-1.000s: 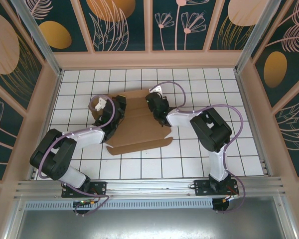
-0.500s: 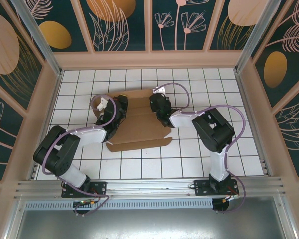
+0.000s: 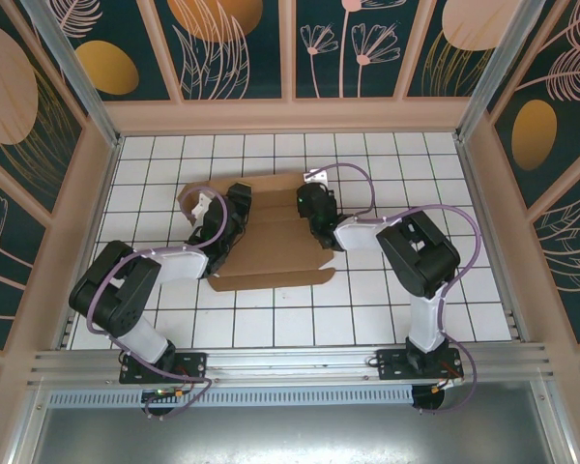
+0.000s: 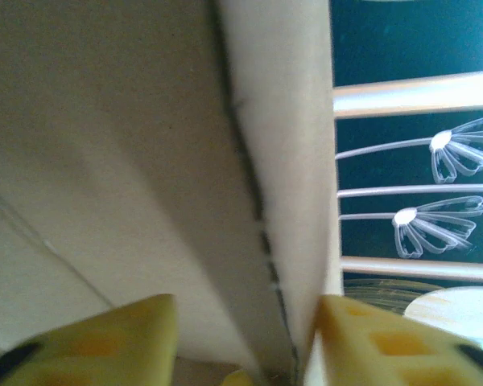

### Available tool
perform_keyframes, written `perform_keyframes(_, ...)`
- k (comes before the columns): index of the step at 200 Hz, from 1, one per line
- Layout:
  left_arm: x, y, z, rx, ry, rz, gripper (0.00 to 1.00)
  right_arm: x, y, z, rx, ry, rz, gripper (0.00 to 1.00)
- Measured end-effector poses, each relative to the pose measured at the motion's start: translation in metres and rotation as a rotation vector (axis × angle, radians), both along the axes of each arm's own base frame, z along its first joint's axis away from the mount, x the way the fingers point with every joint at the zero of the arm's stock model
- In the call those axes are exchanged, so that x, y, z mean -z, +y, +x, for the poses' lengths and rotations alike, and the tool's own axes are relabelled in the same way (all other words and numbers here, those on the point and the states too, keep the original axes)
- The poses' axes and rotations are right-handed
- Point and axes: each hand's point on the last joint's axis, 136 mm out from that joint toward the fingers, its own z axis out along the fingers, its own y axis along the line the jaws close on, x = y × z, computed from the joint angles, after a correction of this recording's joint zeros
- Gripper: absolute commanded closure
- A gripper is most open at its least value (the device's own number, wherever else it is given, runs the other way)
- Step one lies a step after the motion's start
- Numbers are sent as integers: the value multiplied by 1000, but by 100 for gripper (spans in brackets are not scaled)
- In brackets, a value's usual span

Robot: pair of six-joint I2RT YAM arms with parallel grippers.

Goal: Fold the paper box

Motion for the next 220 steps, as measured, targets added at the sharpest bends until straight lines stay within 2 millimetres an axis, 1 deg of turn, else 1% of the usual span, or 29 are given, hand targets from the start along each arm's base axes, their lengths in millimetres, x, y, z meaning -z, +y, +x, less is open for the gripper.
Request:
perform_keyframes(12, 2, 0, -2, 7, 8, 17, 38, 0, -2, -1, 6, -2, -3, 100)
perform_keyframes(43, -2, 1, -7, 28, 14, 56, 35, -1, -9, -2, 29, -3, -1, 100)
perform_keyframes(60, -3, 4, -12, 50, 19, 89, 35, 0, -17, -3, 45, 0, -3, 100)
perform_keyframes(84, -3, 11, -22, 86, 42, 157, 34, 0, -35, -4, 77, 8, -10, 100)
perform_keyframes(97, -2, 17, -32, 107, 51, 193, 34, 0, -46, -5, 95, 10, -15, 100)
perform_keyframes(119, 5, 31, -57, 125, 83, 252, 35, 1, -65, -10, 122, 16, -19, 100)
perform_keyframes(138, 1, 43, -73, 133, 95, 311, 35, 1, -78, -13, 139, 20, -20, 100)
perform_keyframes(164, -24, 53, -85, 150, 36, 406, 35, 1, -84, -13, 149, 21, -17, 100)
perform_keyframes(184, -48, 52, -85, 189, -12, 503, 35, 1, -84, -12, 149, 21, -16, 100)
perform_keyframes(198, -74, 47, -80, 225, -58, 572, 34, 1, -84, -12, 148, 21, -16, 100)
perform_keyframes(220, -127, 36, -67, 263, -144, 648, 32, 1, -84, -13, 148, 19, -14, 100)
